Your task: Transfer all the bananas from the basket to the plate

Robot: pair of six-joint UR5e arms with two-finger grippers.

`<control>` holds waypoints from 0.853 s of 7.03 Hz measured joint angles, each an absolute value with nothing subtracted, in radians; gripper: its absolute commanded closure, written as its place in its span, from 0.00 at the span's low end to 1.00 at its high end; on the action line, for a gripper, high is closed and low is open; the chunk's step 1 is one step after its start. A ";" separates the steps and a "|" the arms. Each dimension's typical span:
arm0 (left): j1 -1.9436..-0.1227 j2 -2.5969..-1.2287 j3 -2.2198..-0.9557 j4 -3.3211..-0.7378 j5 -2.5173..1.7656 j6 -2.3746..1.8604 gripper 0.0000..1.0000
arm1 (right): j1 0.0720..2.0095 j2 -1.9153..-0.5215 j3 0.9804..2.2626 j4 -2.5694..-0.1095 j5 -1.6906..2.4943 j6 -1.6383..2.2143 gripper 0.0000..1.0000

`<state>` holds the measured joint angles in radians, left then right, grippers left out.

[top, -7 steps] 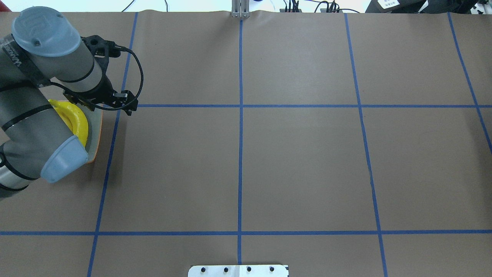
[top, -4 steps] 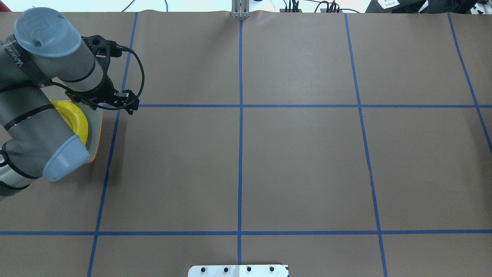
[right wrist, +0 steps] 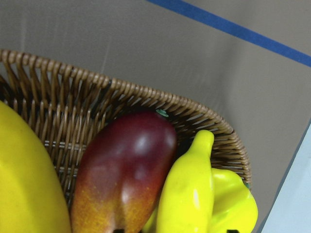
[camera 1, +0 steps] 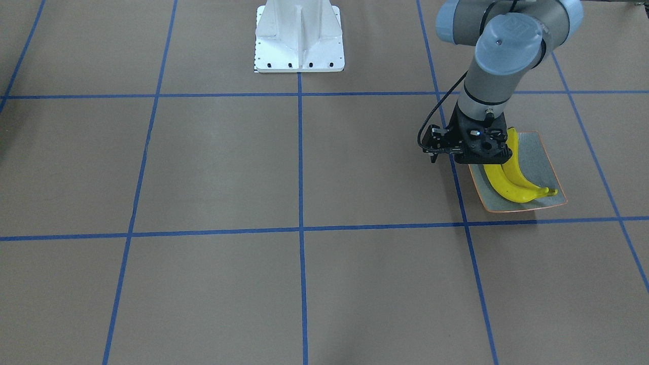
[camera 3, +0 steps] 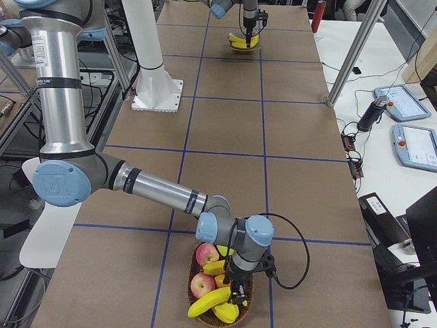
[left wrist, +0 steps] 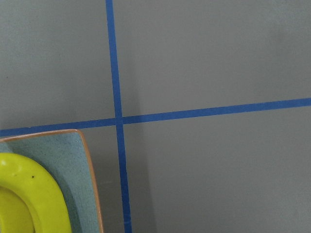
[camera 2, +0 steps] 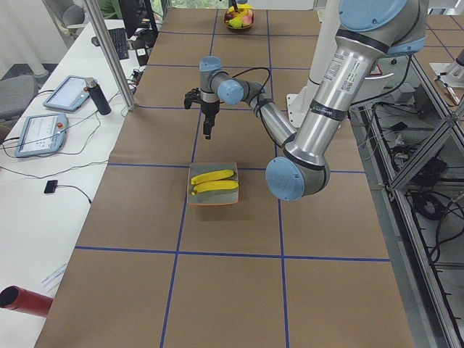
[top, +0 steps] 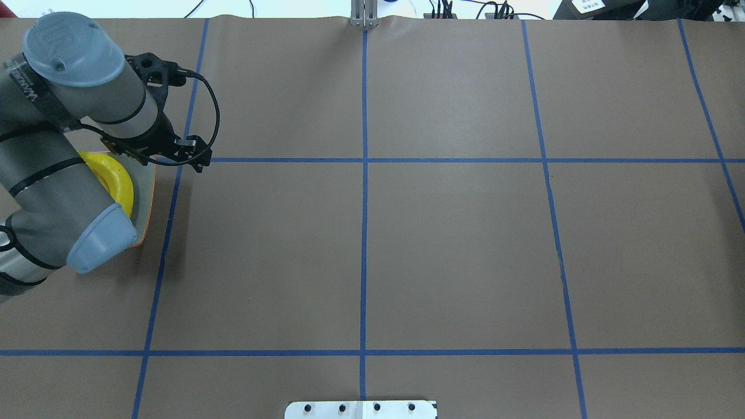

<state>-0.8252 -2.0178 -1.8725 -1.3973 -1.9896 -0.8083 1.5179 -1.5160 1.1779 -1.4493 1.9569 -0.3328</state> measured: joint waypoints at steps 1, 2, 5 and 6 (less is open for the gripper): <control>-0.825 -2.018 -1.873 -1.397 -1.990 -0.808 0.00 | 1.517 -1.517 1.168 -1.447 1.956 -0.346 0.41; -0.825 -2.018 -1.873 -1.397 -1.990 -0.810 0.00 | 1.517 -1.516 1.163 -1.446 1.956 -0.351 0.77; -0.825 -2.018 -1.875 -1.397 -1.990 -0.818 0.00 | 1.517 -1.505 1.168 -1.445 1.959 -0.377 1.00; -0.825 -2.018 -1.874 -1.397 -1.990 -0.819 0.00 | 1.518 -1.493 1.174 -1.448 1.964 -0.388 1.00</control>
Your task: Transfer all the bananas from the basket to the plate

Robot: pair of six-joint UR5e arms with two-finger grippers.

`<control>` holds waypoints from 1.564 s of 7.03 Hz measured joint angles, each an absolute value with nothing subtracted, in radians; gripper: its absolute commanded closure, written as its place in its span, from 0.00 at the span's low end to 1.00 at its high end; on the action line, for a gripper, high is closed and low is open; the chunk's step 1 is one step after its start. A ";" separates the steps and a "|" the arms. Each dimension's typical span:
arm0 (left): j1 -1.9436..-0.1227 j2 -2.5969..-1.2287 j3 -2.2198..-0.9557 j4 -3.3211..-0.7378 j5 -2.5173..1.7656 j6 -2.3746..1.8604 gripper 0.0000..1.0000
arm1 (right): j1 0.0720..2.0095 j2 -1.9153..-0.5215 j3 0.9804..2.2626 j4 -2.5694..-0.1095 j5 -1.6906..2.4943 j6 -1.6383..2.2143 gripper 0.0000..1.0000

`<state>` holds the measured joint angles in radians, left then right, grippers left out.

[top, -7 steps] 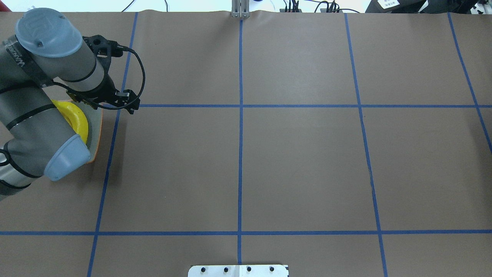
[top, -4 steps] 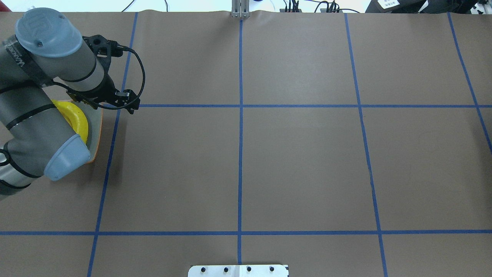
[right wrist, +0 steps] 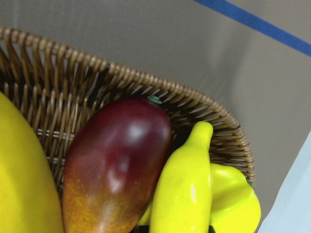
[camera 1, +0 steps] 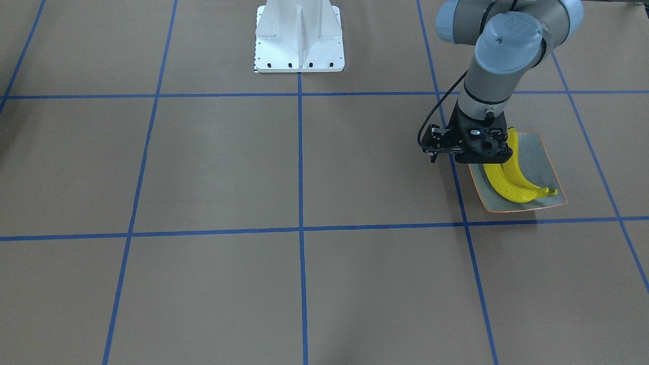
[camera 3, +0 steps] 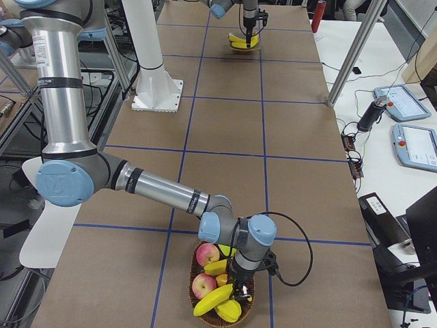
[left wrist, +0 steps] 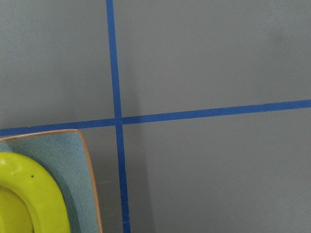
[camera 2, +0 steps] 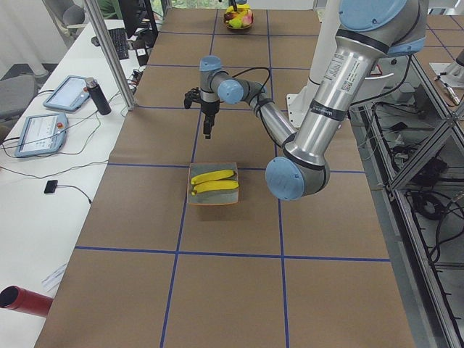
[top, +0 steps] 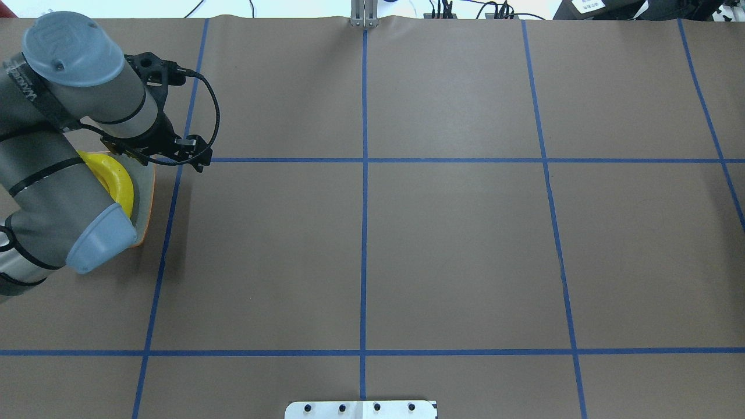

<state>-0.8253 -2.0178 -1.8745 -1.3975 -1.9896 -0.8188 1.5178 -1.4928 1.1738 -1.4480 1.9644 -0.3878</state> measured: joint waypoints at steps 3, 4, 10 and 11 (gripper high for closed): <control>-0.824 -2.017 -1.875 -1.398 -1.990 -0.821 0.00 | 1.591 -1.472 1.225 -1.499 1.964 -0.459 1.00; -0.824 -2.016 -1.874 -1.399 -1.990 -0.821 0.00 | 1.638 -1.453 1.257 -1.551 1.965 -0.516 1.00; -0.822 -2.010 -1.875 -1.402 -1.992 -0.821 0.00 | 1.632 -1.313 1.347 -1.636 2.692 -0.160 1.00; -0.822 -2.012 -1.877 -1.404 -1.995 -0.821 0.00 | 1.599 -1.289 1.346 -1.635 2.819 -0.106 1.00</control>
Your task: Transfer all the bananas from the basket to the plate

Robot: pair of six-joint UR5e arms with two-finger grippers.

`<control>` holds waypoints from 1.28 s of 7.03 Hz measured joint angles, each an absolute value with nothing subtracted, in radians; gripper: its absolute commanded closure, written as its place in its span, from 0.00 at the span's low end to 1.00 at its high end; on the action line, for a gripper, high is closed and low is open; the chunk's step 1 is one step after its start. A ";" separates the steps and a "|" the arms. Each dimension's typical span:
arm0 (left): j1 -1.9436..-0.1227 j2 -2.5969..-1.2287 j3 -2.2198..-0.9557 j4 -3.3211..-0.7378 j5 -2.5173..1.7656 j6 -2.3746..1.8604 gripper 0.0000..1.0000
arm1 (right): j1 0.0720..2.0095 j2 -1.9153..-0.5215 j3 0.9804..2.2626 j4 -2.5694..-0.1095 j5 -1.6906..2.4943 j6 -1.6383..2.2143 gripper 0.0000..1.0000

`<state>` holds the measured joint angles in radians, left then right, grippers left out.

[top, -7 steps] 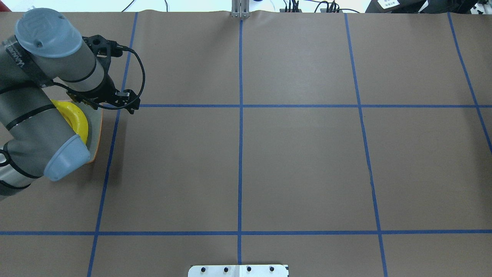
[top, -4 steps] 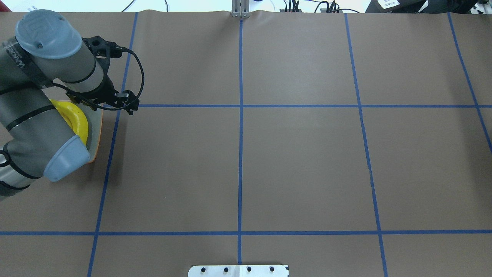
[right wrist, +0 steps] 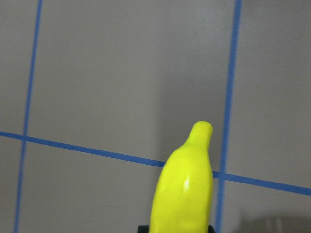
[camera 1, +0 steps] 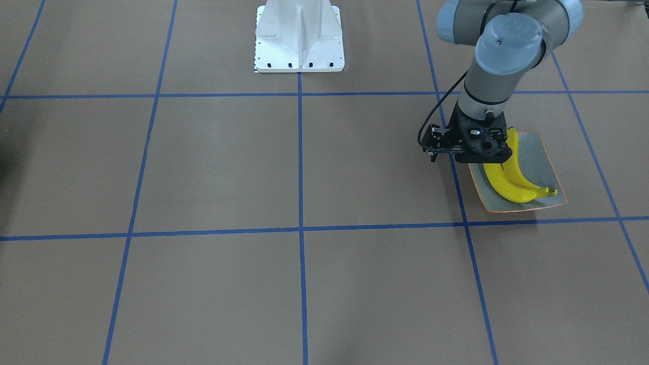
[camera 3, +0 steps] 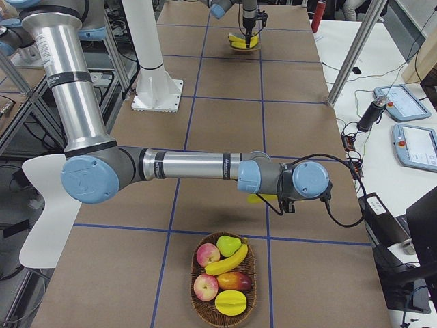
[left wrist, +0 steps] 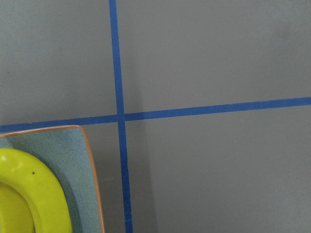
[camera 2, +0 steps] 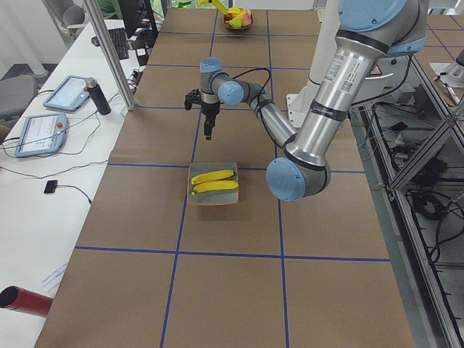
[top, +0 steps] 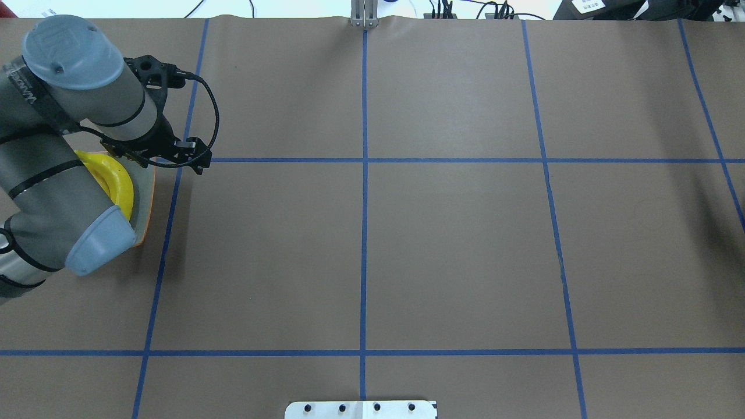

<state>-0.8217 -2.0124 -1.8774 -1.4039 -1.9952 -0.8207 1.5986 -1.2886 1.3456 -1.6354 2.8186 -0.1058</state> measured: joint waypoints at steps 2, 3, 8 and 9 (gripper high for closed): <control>-0.818 -2.015 -1.874 -1.433 -2.001 -0.824 0.00 | 1.536 -1.243 1.347 -1.635 3.040 -0.079 1.00; -0.814 -2.015 -1.872 -1.445 -2.001 -0.831 0.00 | 1.510 -1.213 1.352 -1.636 3.084 -0.076 1.00; -0.794 -2.015 -1.870 -1.466 -2.002 -0.861 0.00 | 1.382 -0.993 1.404 -1.635 2.949 0.242 1.00; -0.794 -2.016 -1.871 -1.466 -2.002 -0.862 0.00 | 1.363 -0.956 1.411 -1.635 2.931 0.313 1.00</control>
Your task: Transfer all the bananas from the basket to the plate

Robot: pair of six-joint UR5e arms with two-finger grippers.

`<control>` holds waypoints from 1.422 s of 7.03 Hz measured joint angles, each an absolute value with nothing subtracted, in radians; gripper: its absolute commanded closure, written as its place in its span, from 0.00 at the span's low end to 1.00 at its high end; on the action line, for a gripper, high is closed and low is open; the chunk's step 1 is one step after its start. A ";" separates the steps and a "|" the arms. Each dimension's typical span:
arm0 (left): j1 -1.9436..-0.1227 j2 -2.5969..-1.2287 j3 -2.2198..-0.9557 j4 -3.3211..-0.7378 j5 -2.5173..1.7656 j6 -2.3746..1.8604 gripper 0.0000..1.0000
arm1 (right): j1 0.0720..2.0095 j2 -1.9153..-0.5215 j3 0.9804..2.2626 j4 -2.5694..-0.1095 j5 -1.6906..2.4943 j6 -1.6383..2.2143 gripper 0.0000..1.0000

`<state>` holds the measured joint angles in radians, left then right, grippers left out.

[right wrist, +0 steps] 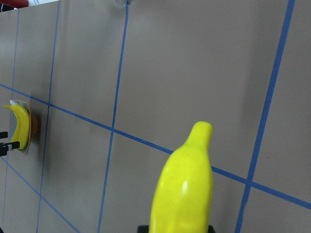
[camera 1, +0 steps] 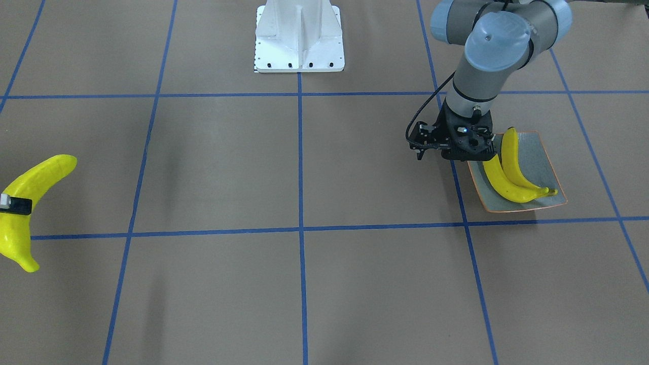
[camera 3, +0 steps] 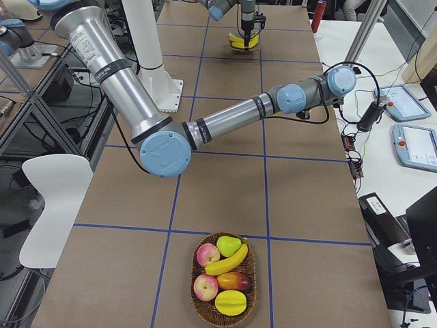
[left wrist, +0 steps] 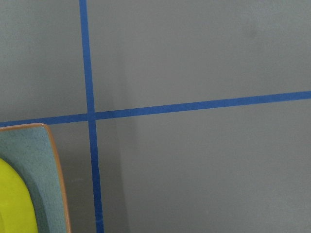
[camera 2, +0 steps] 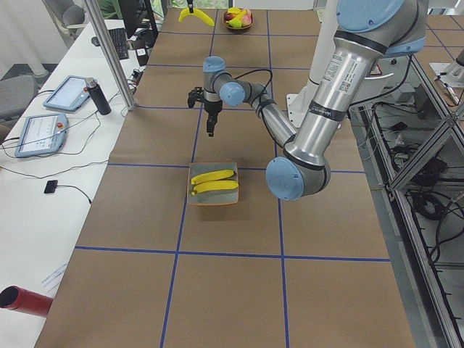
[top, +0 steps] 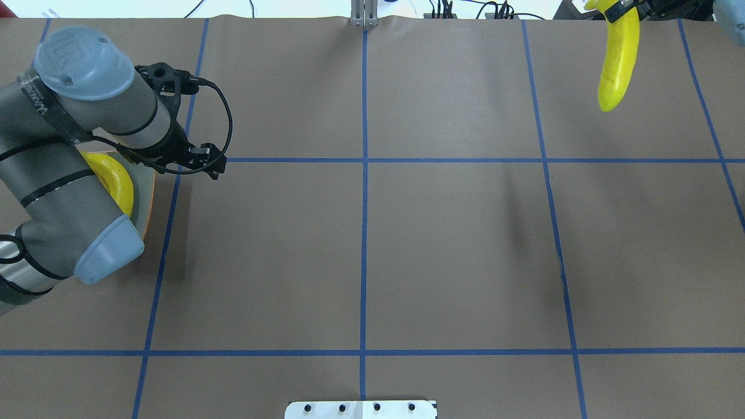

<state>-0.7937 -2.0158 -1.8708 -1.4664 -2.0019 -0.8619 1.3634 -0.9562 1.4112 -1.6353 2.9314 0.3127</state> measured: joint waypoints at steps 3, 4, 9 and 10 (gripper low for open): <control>-0.793 -2.017 -1.871 -1.466 -2.002 -0.868 0.00 | 1.276 -0.844 1.436 -1.532 2.812 0.630 1.00; -0.793 -2.017 -1.872 -1.466 -2.002 -0.875 0.00 | 1.221 -0.839 1.448 -1.387 2.728 0.811 1.00; -0.793 -2.018 -1.878 -1.515 -2.044 -0.944 0.00 | 0.945 -0.935 1.458 -0.579 2.322 1.547 1.00; -0.793 -2.019 -1.879 -1.567 -2.083 -1.000 0.00 | 0.890 -0.959 1.459 -0.459 2.226 1.634 1.00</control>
<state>-0.7931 -2.0186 -1.8789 -1.5669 -2.0826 -1.0000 0.8899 -0.9593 1.4587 -0.4590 2.2264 1.6341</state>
